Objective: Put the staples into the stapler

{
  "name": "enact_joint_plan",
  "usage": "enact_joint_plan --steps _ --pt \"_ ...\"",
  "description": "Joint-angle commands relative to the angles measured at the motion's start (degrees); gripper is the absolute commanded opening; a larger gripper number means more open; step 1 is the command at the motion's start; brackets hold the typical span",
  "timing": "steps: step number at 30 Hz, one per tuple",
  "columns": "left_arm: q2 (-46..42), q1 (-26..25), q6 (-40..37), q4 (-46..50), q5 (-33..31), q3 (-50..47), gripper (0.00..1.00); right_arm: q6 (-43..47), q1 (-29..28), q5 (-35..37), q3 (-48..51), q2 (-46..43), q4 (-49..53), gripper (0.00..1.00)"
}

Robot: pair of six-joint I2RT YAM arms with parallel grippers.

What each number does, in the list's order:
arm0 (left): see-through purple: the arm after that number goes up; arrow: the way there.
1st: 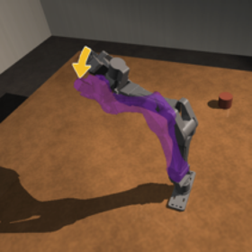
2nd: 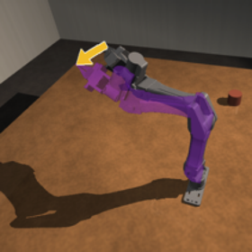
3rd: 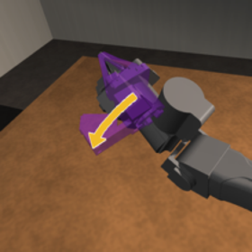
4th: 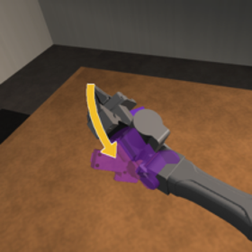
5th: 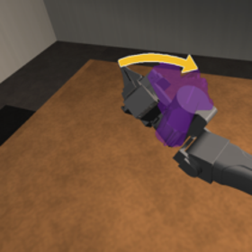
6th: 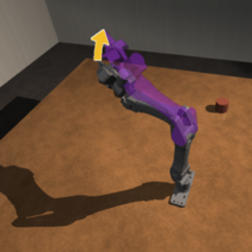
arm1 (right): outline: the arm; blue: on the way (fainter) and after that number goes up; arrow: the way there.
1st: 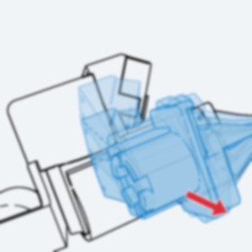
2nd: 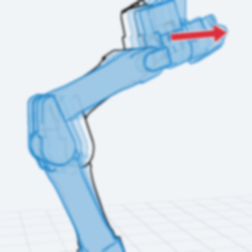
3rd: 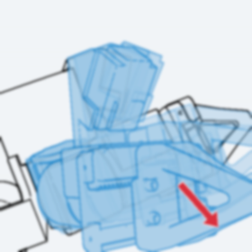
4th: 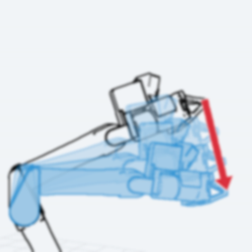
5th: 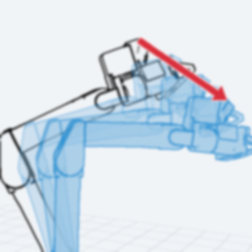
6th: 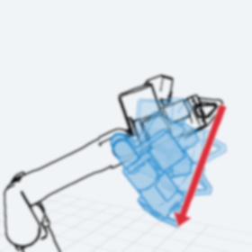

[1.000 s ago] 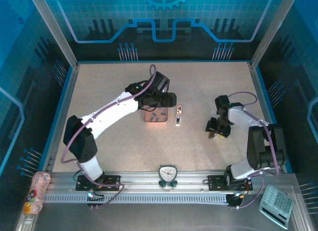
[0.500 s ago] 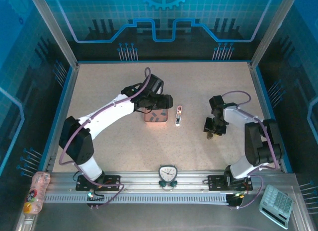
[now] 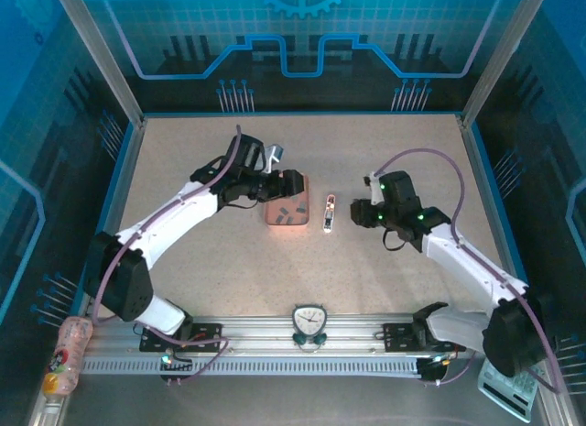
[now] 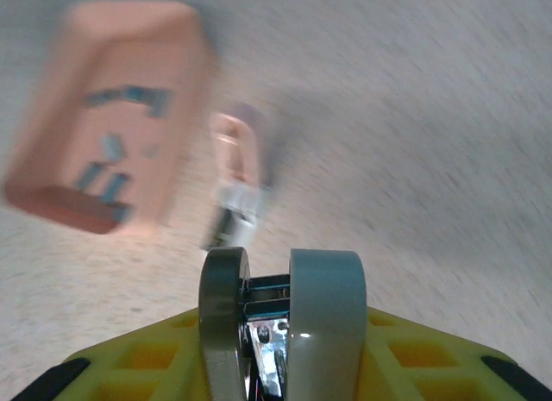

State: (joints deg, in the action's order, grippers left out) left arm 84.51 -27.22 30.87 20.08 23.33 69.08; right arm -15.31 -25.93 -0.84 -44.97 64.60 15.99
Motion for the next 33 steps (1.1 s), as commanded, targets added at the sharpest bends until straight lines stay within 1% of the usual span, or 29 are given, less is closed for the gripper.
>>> enact_joint_plan --steps 1,3,6,8,11,14,17,20,23,26,33 --pt "-4.09 -0.11 -3.94 -7.94 7.23 -2.71 0.73 9.86 -4.85 -2.13 1.92 -1.40 -13.19 0.39" --pt "-5.04 -0.11 -3.35 -11.76 9.84 -4.78 0.73 13.06 -7.26 -2.59 2.59 -1.42 -17.00 0.39" --pt "-6.36 -0.18 -0.86 -15.68 10.66 -7.18 0.72 18.76 -10.55 -3.29 4.10 -1.36 -23.15 0.38" --pt "-6.80 -0.28 -0.52 -15.43 10.06 -7.73 0.69 22.22 -12.29 -3.00 5.24 -1.24 -26.81 0.37" --pt "-6.73 -1.03 -2.95 -11.17 8.35 -6.86 0.68 25.53 -14.15 -1.94 5.88 -0.40 -30.77 0.38" --pt "-6.31 -2.39 -6.32 -7.14 7.88 -5.43 0.68 26.67 -15.40 -0.42 5.43 0.75 -31.19 0.38" --pt "-5.85 -3.31 -7.32 -5.08 7.56 -4.74 0.67 28.01 -16.77 1.37 4.85 1.80 -33.23 0.38" --pt "-5.38 -3.75 -7.39 -4.11 6.55 -4.66 0.62 28.99 -17.86 2.87 4.67 2.53 -33.82 0.38" --pt "-4.65 -3.93 -6.92 -3.66 6.29 -4.46 0.53 29.13 -18.22 3.80 5.02 2.64 -34.90 0.38" --pt "-4.20 -3.93 -6.71 -3.60 6.04 -4.39 0.46 29.44 -18.56 4.24 5.56 2.21 -35.65 0.38" --pt "-2.71 -4.28 -6.77 -2.79 8.25 -3.17 0.44 29.36 -18.78 5.45 6.04 2.02 -35.74 0.38"
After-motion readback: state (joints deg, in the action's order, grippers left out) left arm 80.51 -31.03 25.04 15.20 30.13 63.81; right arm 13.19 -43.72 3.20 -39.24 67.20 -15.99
